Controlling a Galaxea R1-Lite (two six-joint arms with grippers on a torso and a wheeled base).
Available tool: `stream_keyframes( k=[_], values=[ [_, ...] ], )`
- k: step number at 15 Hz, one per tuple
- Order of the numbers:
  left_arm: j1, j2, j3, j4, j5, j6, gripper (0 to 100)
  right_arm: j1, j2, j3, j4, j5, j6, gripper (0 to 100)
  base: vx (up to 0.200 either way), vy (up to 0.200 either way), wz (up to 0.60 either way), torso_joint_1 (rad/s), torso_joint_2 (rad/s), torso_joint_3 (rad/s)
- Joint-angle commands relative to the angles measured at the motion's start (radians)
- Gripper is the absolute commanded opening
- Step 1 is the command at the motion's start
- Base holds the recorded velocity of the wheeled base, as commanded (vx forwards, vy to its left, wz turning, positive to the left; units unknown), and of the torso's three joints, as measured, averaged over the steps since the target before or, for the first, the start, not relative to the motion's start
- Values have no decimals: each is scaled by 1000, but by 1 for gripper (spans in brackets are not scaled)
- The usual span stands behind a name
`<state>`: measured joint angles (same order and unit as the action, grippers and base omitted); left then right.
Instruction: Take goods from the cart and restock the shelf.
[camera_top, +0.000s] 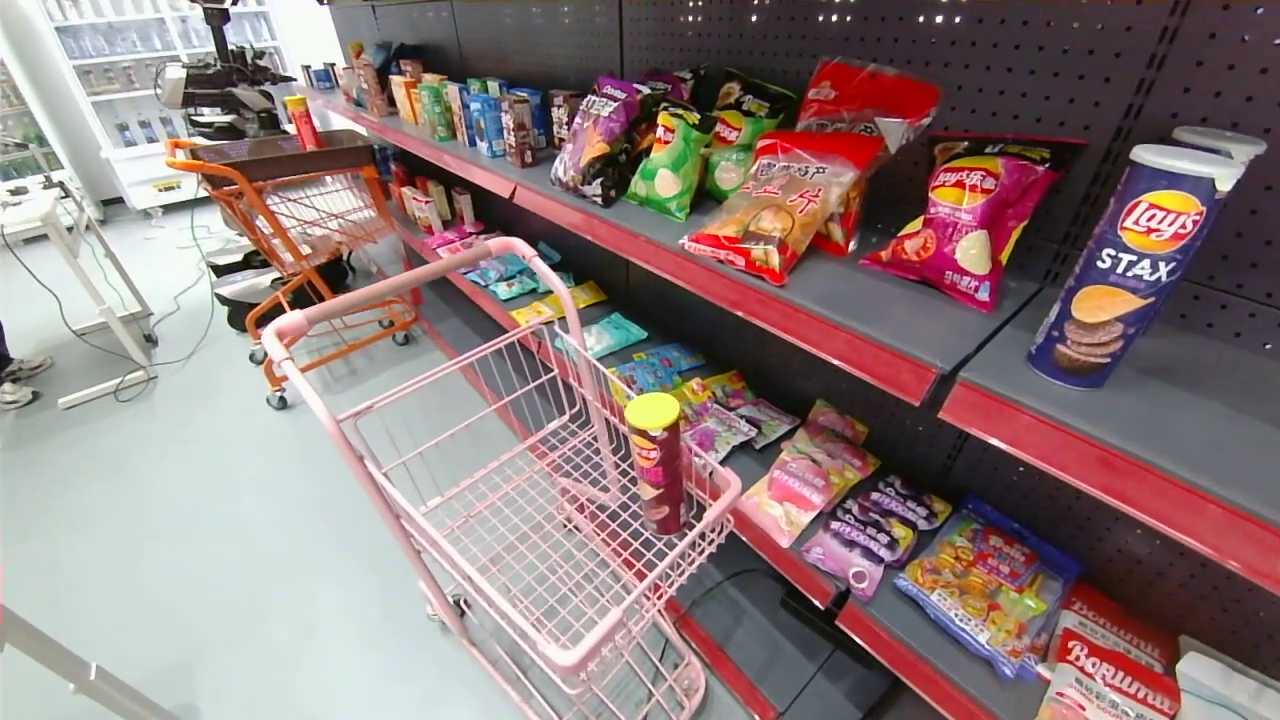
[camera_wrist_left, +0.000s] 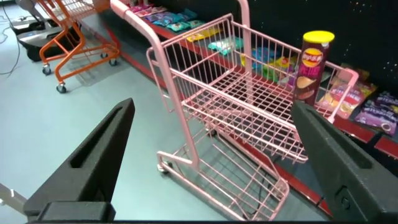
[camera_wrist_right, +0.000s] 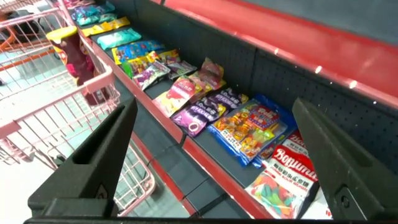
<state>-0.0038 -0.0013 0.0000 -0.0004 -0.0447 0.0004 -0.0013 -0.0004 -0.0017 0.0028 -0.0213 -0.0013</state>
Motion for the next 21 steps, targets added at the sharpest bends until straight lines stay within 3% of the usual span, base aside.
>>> stream_keyframes(
  k=[1,14,19,21],
  values=[
    [-1,1,0,-1,0,0,100,0,0,0,0,0,0,100,0,0,0,-203,544,334],
    [1,1,0,-1,-3,3,100,0,0,0,0,0,0,100,0,0,0,-157,516,358],
    [-1,1,0,-1,17,-2,100,0,0,0,0,0,0,100,0,0,0,-27,110,91],
    [1,1,-17,-15,12,13,100,0,0,0,0,0,0,100,0,0,0,0,0,0]
  ],
)
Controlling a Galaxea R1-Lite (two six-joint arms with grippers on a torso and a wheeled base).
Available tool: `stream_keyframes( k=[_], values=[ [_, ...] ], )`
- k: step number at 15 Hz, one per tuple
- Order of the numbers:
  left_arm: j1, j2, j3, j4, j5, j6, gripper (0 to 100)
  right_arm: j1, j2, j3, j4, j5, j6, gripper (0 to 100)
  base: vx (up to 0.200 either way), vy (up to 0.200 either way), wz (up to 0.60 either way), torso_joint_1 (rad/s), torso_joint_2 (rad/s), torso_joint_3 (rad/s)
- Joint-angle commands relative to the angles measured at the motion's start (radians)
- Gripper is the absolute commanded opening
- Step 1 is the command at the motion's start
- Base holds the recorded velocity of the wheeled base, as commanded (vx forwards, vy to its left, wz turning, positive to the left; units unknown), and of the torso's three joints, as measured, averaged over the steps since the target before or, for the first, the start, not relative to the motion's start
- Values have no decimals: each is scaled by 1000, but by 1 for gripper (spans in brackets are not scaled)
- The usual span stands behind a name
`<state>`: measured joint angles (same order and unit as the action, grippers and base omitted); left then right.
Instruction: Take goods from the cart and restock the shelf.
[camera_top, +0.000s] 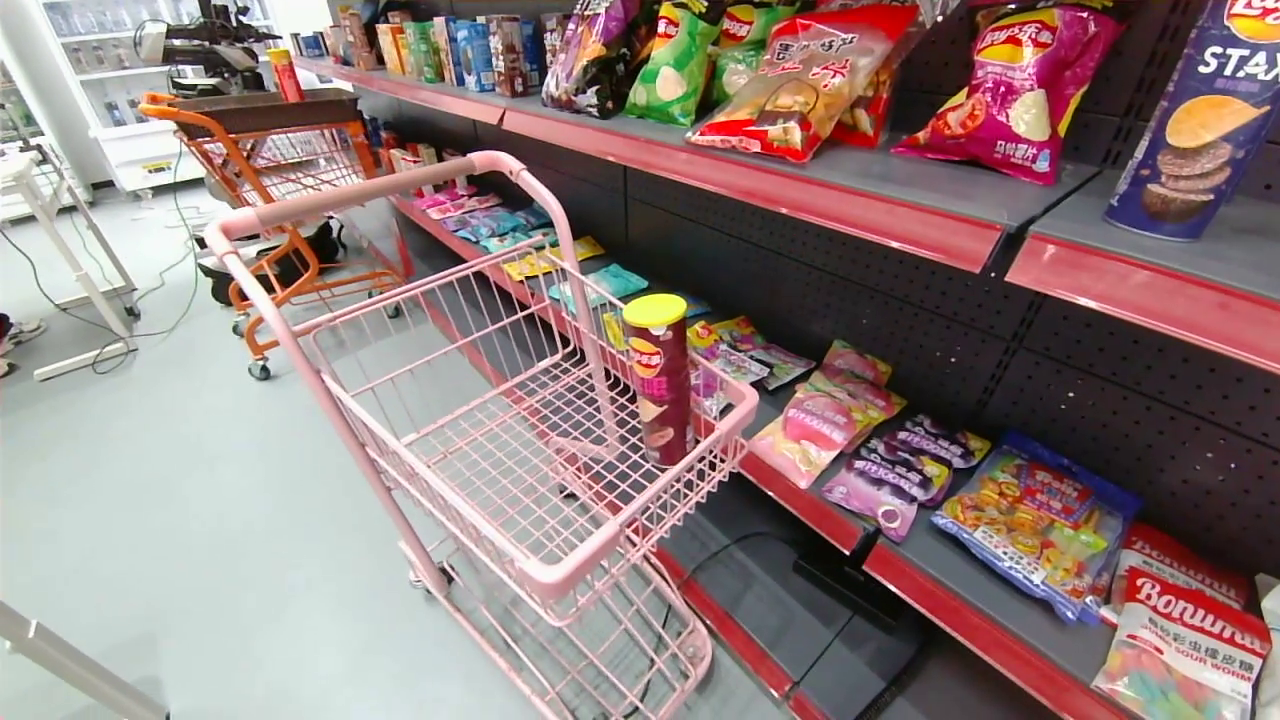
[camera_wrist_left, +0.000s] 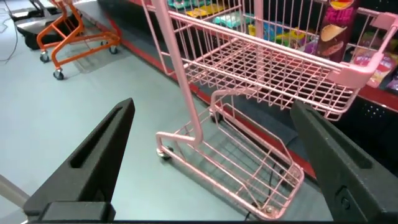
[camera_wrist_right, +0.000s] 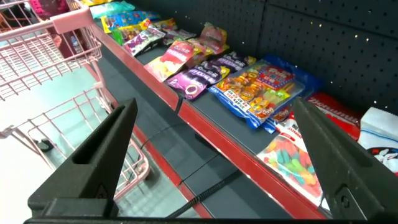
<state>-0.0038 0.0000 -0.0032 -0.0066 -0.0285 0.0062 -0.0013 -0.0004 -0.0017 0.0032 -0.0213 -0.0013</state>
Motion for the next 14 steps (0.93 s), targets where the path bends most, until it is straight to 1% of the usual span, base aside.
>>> stream_keyframes(
  k=[1,2,3,4,5,6,7,8,9,10,11,12,13,14],
  values=[
    [-15,95,-193,-7,-4,-2,100,0,0,0,0,0,0,100,0,0,0,0,0,0],
    [-33,250,-351,7,-2,-57,100,0,0,0,0,0,0,100,0,0,0,0,0,0],
    [-45,457,-604,11,1,-192,100,0,0,0,0,0,0,100,0,0,0,0,0,0],
    [-42,609,-715,22,1,-190,100,0,0,0,0,-2,0,100,0,0,0,0,0,0],
    [-42,721,-727,20,-4,-172,100,0,0,0,0,-2,0,100,0,0,0,0,0,0],
    [-44,807,-716,10,-8,-147,100,0,0,0,0,-2,0,100,0,0,0,0,0,0],
    [-48,997,-706,-108,-16,-126,100,0,0,0,0,-2,0,100,0,0,0,0,0,0],
    [-48,1115,-706,-230,-51,-114,100,0,0,0,0,-2,0,100,0,0,0,0,0,0],
    [-50,1230,-706,-339,-134,-83,100,0,0,0,0,-2,0,100,0,0,0,0,0,0],
    [-56,1281,-707,-371,-189,-48,100,0,0,0,0,-2,0,100,0,0,0,0,0,0],
    [-70,1365,-721,-380,-272,34,100,0,0,0,0,-2,0,100,0,0,0,0,0,0],
    [-73,1436,-739,-383,-309,75,100,0,0,0,0,-2,0,100,0,0,0,0,0,0],
    [-93,1513,-771,-408,-317,83,100,0,0,0,0,-2,0,100,0,0,0,0,0,0],
    [-113,1555,-791,-434,-317,83,100,0,0,0,0,-2,0,100,0,0,0,0,0,0]
  ],
)
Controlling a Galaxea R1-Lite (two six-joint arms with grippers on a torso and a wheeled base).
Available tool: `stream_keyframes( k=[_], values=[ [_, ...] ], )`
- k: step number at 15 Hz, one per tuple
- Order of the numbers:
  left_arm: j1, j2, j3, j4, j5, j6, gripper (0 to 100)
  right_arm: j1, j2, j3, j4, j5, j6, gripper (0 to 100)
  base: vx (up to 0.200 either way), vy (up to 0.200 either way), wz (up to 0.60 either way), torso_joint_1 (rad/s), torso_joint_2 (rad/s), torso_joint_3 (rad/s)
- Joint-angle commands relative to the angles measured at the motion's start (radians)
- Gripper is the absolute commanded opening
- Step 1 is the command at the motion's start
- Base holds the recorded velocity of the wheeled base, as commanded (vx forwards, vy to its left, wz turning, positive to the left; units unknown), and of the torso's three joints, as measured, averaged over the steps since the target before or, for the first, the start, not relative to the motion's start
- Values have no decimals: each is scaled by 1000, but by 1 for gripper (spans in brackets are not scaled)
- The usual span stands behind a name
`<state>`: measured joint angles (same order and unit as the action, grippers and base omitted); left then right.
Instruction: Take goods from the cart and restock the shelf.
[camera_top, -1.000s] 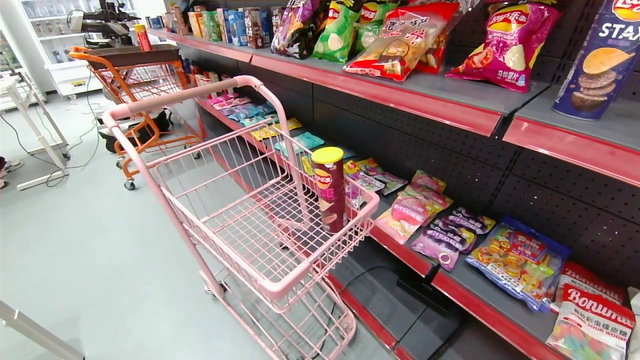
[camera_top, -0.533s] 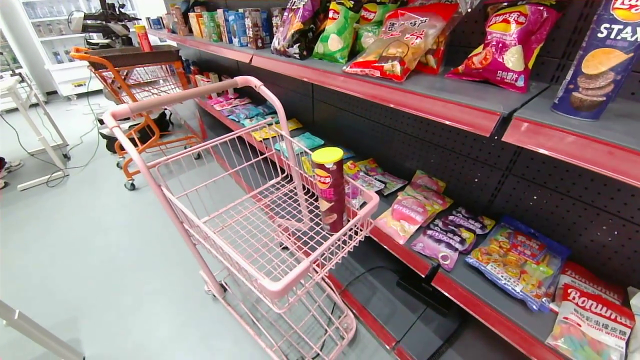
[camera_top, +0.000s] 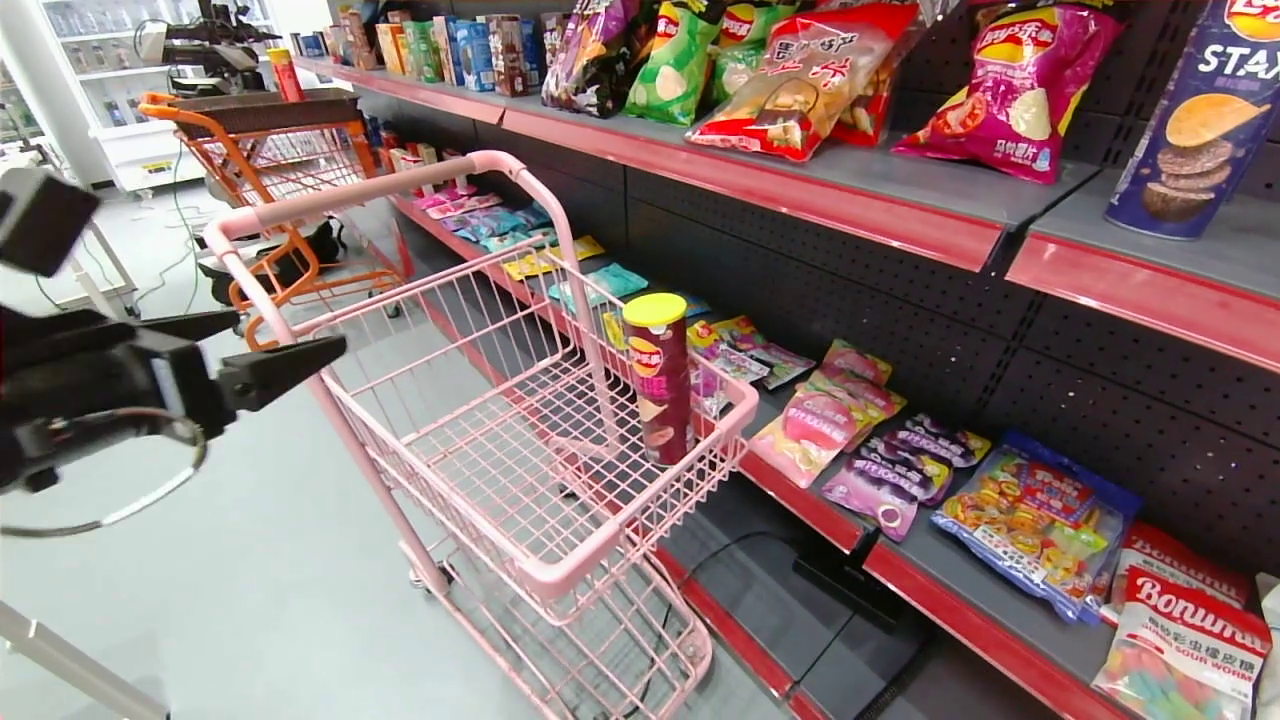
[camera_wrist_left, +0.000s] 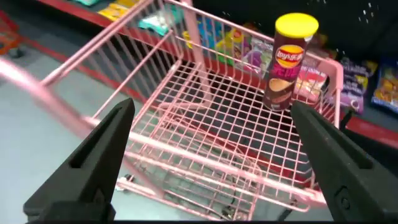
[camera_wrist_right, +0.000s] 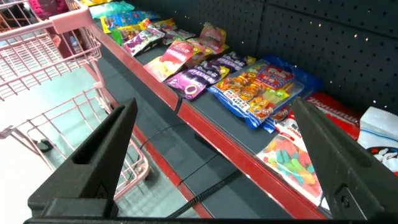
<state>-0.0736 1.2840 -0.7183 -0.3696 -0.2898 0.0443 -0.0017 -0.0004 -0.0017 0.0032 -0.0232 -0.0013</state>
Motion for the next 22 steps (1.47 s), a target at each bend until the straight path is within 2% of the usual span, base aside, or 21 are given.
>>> stream_keyframes(
  k=[1,3,4,5,7,8,12,17,21,22],
  values=[
    [-94,374,-112,-150,-57,45,100,0,0,0,0,0,0,100,0,0,0,0,0,0],
    [-160,540,-174,-325,-65,48,100,0,0,0,0,0,-2,100,0,0,0,0,0,0],
    [-167,590,-207,-367,-66,48,100,0,0,0,0,0,-2,100,0,0,0,0,0,0],
    [-189,684,-296,-391,-68,48,100,0,0,0,0,0,-2,100,0,0,0,0,0,0],
    [-218,736,-354,-385,-71,46,100,0,0,0,0,2,-2,100,0,0,0,0,0,0],
    [-258,787,-432,-364,-80,46,100,0,0,0,0,2,-2,100,0,0,0,0,0,0],
    [-318,865,-584,-295,-80,43,100,2,0,0,0,2,-2,100,0,0,0,0,0,0],
    [-334,911,-595,-272,-72,43,100,2,0,0,0,2,-2,100,0,0,0,0,0,0],
    [-350,971,-639,-281,-71,45,100,0,0,0,0,2,-3,100,0,0,0,0,0,0],
    [-356,1002,-685,-281,-71,45,100,0,0,0,0,2,-3,100,0,0,0,0,0,0]
  ],
)
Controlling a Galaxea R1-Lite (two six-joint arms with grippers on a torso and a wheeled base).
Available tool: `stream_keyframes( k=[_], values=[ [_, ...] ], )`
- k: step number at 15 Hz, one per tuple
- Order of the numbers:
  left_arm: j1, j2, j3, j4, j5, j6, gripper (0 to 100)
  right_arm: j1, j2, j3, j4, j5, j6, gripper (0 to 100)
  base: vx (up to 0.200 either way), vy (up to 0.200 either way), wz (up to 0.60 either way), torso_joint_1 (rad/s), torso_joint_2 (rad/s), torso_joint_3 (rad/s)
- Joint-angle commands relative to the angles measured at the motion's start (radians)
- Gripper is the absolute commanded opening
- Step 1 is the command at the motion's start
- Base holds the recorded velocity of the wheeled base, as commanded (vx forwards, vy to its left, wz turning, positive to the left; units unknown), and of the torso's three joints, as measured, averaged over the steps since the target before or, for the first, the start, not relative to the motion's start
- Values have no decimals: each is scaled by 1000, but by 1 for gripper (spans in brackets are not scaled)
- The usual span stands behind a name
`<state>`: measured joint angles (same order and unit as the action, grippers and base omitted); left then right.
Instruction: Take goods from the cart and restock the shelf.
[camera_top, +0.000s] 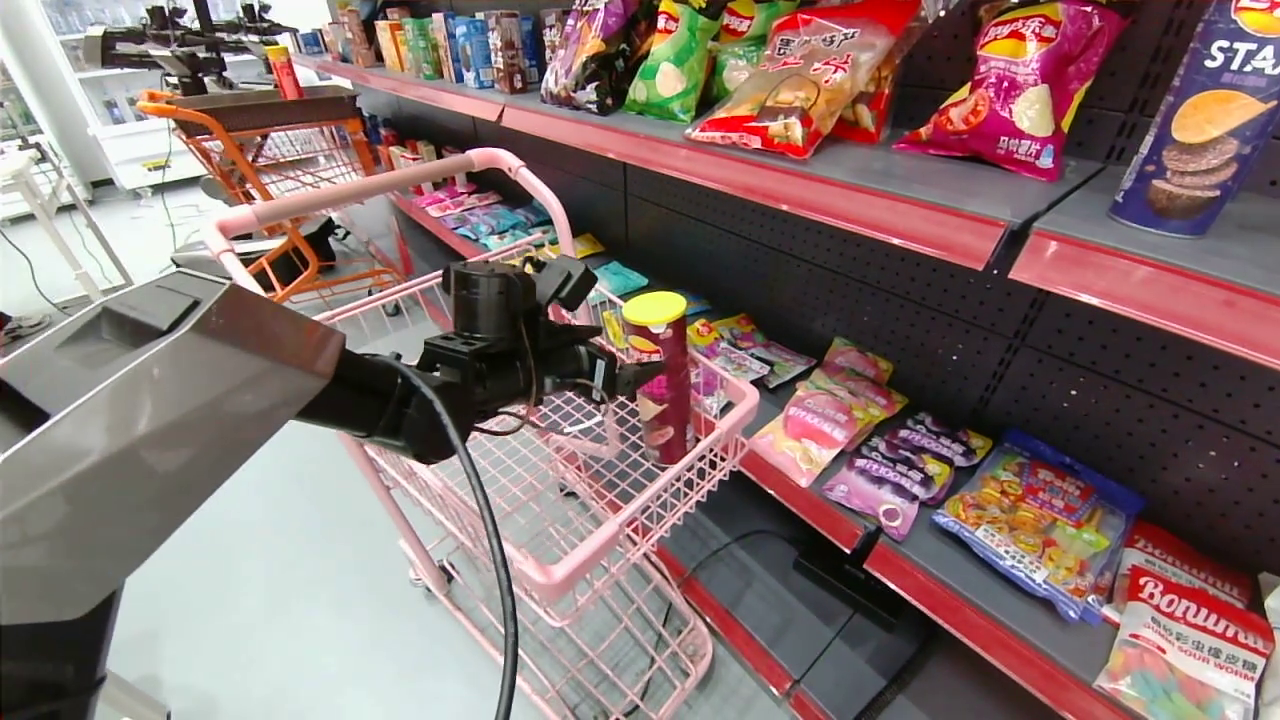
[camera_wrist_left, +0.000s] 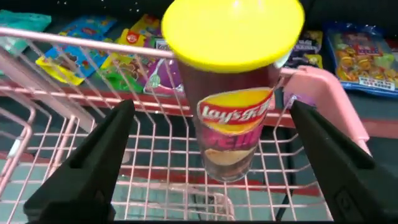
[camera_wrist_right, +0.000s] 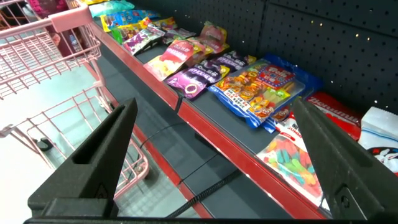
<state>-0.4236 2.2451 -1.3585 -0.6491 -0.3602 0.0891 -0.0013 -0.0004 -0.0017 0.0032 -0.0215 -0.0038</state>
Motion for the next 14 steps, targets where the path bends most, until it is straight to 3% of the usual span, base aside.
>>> stream_keyframes(
  k=[1,13,14],
  values=[
    [-6,57,-67,0,0,0,100,0,0,0,0,0,-1,100,0,0,0,0,0,0],
    [-38,154,-148,0,1,-2,100,1,0,0,0,0,-1,100,0,0,0,0,0,0],
    [-40,160,-157,0,3,-2,0,1,0,0,0,0,-2,100,0,0,0,0,0,0]
  ],
)
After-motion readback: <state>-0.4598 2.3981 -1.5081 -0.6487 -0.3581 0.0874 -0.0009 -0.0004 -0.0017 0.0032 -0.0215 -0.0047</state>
